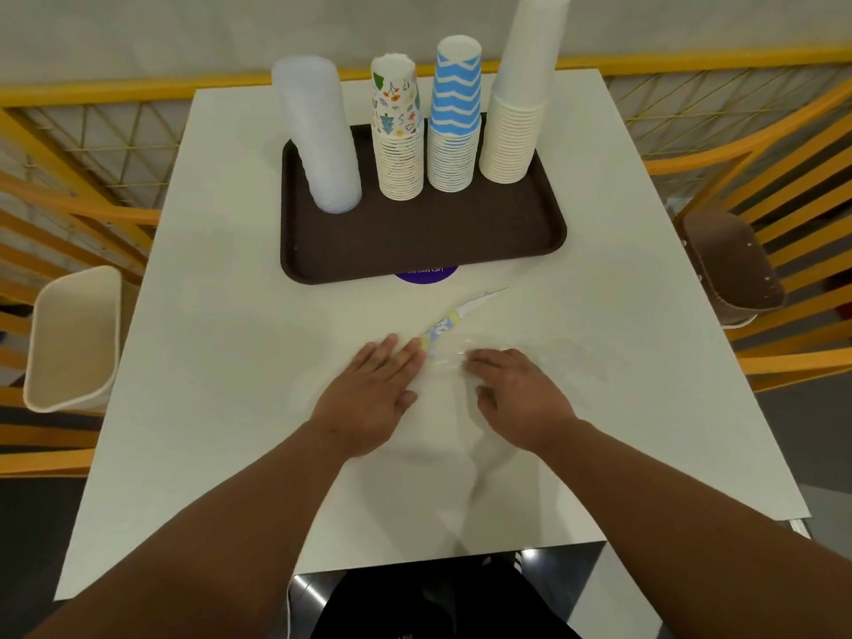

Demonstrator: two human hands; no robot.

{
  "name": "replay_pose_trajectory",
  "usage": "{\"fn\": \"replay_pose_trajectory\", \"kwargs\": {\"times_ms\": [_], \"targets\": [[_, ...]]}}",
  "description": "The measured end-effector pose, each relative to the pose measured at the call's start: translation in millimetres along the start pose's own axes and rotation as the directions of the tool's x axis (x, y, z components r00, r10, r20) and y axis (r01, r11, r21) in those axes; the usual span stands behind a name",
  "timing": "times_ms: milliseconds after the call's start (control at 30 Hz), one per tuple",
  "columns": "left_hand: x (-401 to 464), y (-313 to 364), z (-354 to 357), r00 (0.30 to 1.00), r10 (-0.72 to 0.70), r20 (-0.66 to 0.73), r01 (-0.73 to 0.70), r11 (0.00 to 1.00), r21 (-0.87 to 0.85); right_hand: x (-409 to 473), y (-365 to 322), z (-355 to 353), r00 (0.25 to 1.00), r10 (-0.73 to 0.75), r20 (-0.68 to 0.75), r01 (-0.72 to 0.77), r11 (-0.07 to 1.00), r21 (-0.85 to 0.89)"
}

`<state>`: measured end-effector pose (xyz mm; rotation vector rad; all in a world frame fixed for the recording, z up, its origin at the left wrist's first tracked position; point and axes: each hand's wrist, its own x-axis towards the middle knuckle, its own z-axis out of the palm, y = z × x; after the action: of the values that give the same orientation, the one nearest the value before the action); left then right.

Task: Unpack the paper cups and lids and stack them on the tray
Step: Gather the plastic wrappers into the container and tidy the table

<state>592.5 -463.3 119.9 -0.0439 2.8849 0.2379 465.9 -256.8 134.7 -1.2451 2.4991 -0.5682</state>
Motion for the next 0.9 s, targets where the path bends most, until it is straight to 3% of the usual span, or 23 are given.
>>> {"fn": "replay_pose_trajectory", "kwargs": {"times_ms": [200, 333, 433, 533, 633, 800, 900], "targets": [[-10, -5, -11, 0.986, -0.085, -0.142, 0.110, 0.978, 0.179, 7, -6, -1, 1.000, 0.000, -0.028, -0.001, 1.000, -0.027], [7, 28, -4, 0.968, 0.021, -0.251, 0.000, 0.996, 0.085, 12, -7, -3, 0.999, -0.035, -0.033, 0.032, 0.997, -0.066], [13, 33, 3, 0.964, 0.010, -0.266, -0.014, 1.000, -0.013, 8, -1, -2, 0.997, -0.064, -0.048, 0.058, 0.992, -0.112], [16, 23, 4, 0.950, 0.023, -0.312, -0.033, 0.999, -0.028, -3, 11, -3, 0.995, 0.020, -0.099, -0.042, 0.975, -0.217], [17, 17, -1, 0.951, -0.047, -0.307, 0.019, 0.995, -0.095, -8, 10, -9, 0.994, 0.097, -0.041, -0.105, 0.933, -0.343], [36, 25, -27, 0.938, -0.304, -0.165, 0.230, 0.905, -0.358, 17, 5, -19, 0.927, 0.373, 0.035, -0.360, 0.912, -0.198], [42, 28, -28, 0.907, -0.369, -0.202, 0.321, 0.918, -0.233, 26, 5, -22, 0.900, 0.435, 0.040, -0.428, 0.896, -0.117]]}}
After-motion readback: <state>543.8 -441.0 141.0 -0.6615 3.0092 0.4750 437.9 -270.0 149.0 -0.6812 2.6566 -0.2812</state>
